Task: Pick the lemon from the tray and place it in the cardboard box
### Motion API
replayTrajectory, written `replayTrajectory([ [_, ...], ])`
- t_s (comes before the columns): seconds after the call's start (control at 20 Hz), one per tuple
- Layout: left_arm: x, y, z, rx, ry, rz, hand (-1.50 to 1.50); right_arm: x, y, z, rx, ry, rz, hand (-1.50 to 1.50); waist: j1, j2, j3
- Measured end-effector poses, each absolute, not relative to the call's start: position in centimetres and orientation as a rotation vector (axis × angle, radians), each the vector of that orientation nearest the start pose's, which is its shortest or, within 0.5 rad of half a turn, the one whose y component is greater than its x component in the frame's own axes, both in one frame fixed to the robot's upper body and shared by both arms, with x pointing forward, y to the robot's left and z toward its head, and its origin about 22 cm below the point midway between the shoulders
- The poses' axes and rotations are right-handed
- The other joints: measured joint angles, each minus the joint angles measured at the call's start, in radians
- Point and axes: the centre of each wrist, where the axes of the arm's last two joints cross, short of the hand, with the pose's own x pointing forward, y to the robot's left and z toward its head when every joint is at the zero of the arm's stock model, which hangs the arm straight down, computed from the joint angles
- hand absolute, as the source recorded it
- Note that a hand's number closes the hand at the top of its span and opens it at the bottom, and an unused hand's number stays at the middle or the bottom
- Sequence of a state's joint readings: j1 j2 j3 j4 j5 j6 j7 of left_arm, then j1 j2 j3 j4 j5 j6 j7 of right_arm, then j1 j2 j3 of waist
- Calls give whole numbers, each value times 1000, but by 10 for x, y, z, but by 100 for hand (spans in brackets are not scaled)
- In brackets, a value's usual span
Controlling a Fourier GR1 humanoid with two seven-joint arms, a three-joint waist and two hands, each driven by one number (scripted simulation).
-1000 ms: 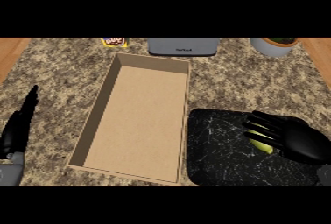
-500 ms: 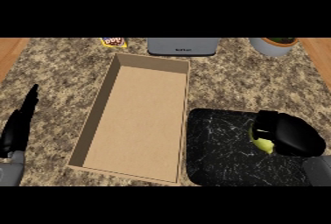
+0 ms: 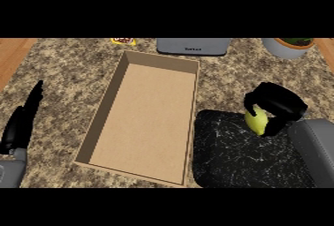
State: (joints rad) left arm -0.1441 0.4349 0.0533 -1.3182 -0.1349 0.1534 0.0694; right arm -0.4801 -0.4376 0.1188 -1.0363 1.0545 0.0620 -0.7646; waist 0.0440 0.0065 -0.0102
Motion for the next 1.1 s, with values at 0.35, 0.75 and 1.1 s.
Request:
replayTrajectory([
  [0.35,268,354,22,632,-1376,-232,0,403,-274,82,-609,-1755,1603,150,-17,-2,9],
  [0.75,265,358,15,639,-1363,-215,0,415,-243,137,-510,-2088,1468,150,-37,-7,10],
  [1.1,268,356,23,645,-1360,-214,0,411,-189,164,-282,-2135,1425,150,-44,-9,10],
])
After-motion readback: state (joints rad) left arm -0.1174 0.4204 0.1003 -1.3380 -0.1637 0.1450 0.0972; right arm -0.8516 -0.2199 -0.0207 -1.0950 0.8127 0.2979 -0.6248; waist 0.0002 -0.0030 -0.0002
